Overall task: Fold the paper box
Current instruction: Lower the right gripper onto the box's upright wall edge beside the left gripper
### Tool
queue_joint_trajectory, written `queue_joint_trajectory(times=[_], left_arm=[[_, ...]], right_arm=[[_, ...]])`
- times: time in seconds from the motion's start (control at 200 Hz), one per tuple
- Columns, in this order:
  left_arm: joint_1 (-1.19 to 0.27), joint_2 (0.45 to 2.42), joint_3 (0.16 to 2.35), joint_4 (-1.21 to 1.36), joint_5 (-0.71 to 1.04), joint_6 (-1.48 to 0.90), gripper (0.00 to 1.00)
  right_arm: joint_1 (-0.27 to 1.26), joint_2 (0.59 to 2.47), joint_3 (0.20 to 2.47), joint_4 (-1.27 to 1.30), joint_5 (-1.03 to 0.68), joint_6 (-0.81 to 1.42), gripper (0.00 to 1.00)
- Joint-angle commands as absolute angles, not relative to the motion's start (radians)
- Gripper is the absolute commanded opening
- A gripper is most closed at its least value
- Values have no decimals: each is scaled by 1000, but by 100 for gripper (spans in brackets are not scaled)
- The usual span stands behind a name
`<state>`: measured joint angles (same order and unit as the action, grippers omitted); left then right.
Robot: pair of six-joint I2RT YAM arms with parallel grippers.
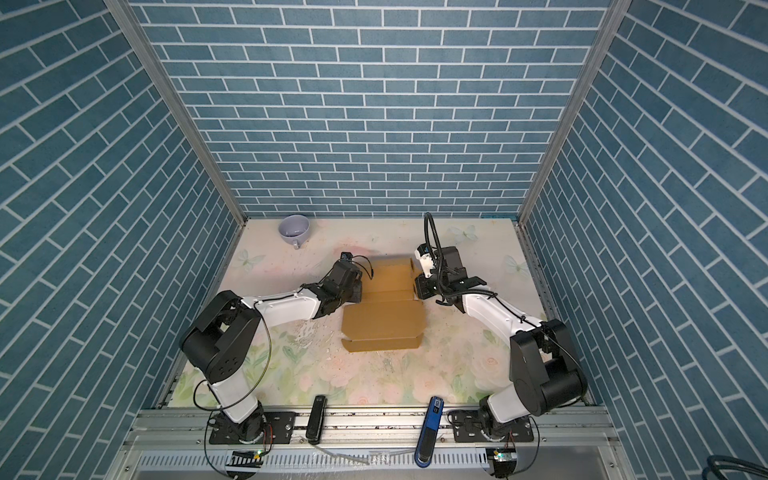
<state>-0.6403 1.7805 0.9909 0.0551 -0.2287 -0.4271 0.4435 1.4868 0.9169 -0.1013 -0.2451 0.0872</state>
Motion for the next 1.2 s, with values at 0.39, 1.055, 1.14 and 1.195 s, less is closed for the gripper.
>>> queue_joint_trajectory(times=[0.39, 1.055, 1.14, 1.195], left_arm=[[-675, 1774, 892, 212, -258, -456, 13], [-684, 1752, 742, 366, -270, -390, 13], [-684, 1752, 736, 370, -267, -387, 13], [-686, 1752, 733, 372, -266, -387, 13]], right_arm=[[512, 1487, 772, 50, -193, 169, 6], [548, 1371, 590, 178, -94, 186, 14], [548, 1362, 586, 182, -94, 187, 17], [548, 1359, 588, 181, -94, 187, 19]])
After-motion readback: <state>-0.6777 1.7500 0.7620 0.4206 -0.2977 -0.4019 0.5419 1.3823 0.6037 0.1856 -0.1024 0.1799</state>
